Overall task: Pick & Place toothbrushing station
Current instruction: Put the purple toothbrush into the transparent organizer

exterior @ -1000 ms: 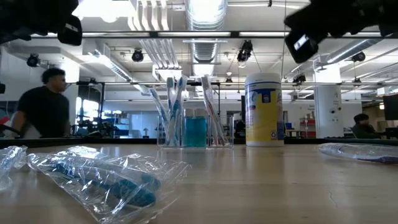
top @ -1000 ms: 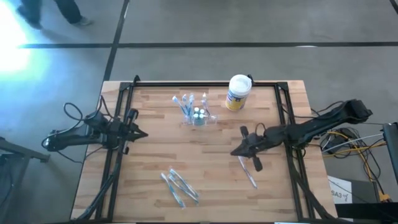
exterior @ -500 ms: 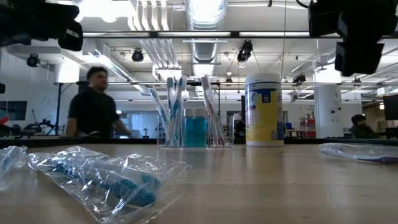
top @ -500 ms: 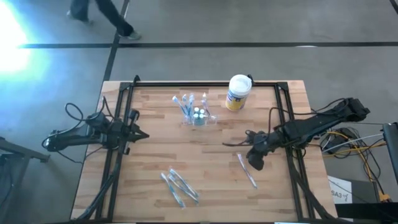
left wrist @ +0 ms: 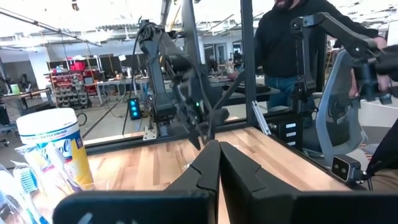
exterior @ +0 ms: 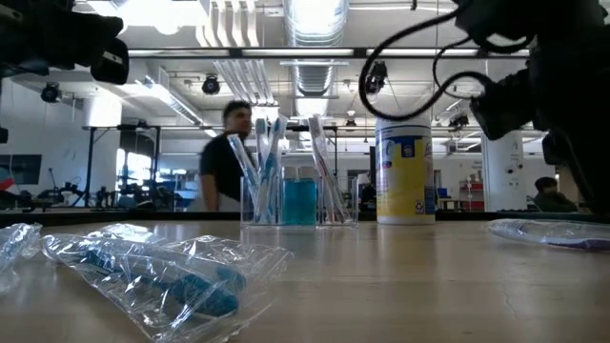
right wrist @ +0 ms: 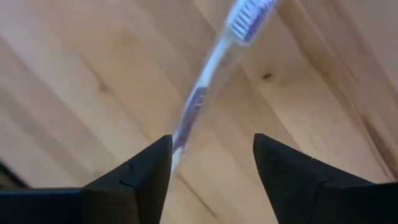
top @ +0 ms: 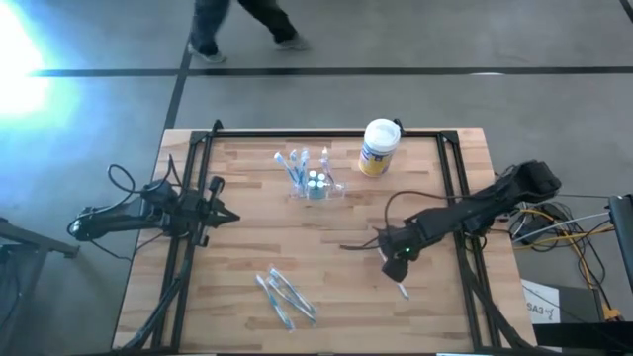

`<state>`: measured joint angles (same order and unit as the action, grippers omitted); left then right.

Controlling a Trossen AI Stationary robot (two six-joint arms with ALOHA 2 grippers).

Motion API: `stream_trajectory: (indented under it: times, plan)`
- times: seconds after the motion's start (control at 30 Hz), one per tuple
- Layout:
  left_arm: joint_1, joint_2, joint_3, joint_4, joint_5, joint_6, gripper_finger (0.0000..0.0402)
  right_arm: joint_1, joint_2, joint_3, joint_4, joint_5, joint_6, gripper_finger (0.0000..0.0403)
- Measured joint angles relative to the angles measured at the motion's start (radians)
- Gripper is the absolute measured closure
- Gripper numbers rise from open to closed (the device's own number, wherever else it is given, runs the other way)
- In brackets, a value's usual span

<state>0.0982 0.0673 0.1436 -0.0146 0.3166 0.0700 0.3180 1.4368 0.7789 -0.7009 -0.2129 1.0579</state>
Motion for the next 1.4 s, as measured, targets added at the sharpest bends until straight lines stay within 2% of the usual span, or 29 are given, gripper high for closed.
stream_trajectory:
  times: [0.37,0.6,0.73,1.27,1.4]
  plan:
    - [0.000,0.000,0.000,-0.001,0.005,0.000,0.0388,0.007,0.129,0.002,0.142,-0.002,-0.019,0.0144]
    - [0.000,0.000,0.000,-0.001,0.009,-0.005,0.0385,0.006,0.209,0.010,0.137,0.006,-0.031,0.0154]
    - [0.000,0.000,0.000,-0.002,0.012,-0.011,0.0390,0.006,0.224,0.010,0.131,0.019,-0.048,0.0185]
    - [0.000,0.000,0.000,-0.002,0.013,-0.011,0.0381,0.007,0.208,0.000,0.104,0.081,-0.128,0.0370]
    - [0.000,0.000,0.000,-0.001,0.012,-0.009,0.0386,0.008,0.137,0.003,0.114,0.096,-0.164,0.0384]
